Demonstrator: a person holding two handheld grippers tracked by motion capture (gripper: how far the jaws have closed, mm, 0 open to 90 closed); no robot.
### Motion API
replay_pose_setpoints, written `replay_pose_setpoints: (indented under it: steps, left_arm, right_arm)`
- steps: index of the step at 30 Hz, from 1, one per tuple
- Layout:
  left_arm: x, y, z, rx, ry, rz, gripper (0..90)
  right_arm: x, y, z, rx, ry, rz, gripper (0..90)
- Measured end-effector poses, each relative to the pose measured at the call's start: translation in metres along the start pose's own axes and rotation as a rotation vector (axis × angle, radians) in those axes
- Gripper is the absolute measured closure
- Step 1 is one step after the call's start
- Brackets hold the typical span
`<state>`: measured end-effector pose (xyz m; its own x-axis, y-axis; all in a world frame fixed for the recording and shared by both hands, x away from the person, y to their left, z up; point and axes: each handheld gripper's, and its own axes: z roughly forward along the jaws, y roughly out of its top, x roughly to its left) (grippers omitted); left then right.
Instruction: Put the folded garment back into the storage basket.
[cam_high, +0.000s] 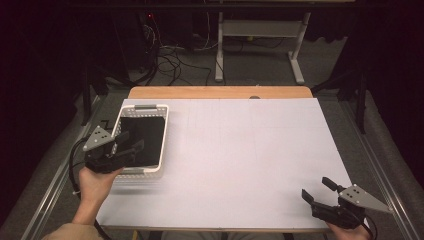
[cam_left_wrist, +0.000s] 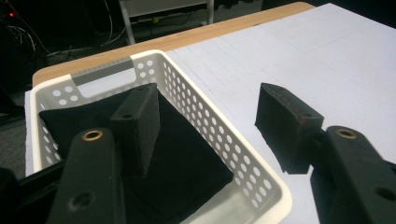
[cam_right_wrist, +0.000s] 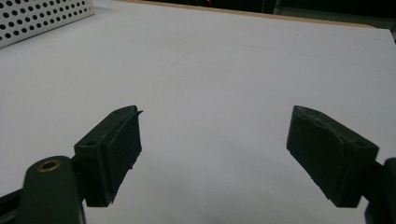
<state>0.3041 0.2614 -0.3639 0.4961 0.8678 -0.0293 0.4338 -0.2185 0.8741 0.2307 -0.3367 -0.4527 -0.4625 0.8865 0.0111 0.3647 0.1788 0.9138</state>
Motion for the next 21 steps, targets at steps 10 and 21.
replay_pose_setpoints:
  steps: [10, 21]
  left_arm:
    - [-0.0036, -0.0057, -0.0020, -0.003, -0.002, 0.007, 37.4]
    - [-0.0101, -0.0093, -0.0050, -0.007, 0.005, 0.031, 37.4]
  right_arm:
    - [0.0000, 0.0000, 0.0000, 0.001, 0.000, 0.000, 18.4]
    - [0.0000, -0.0001, 0.0000, 0.001, 0.000, 0.001, 18.4]
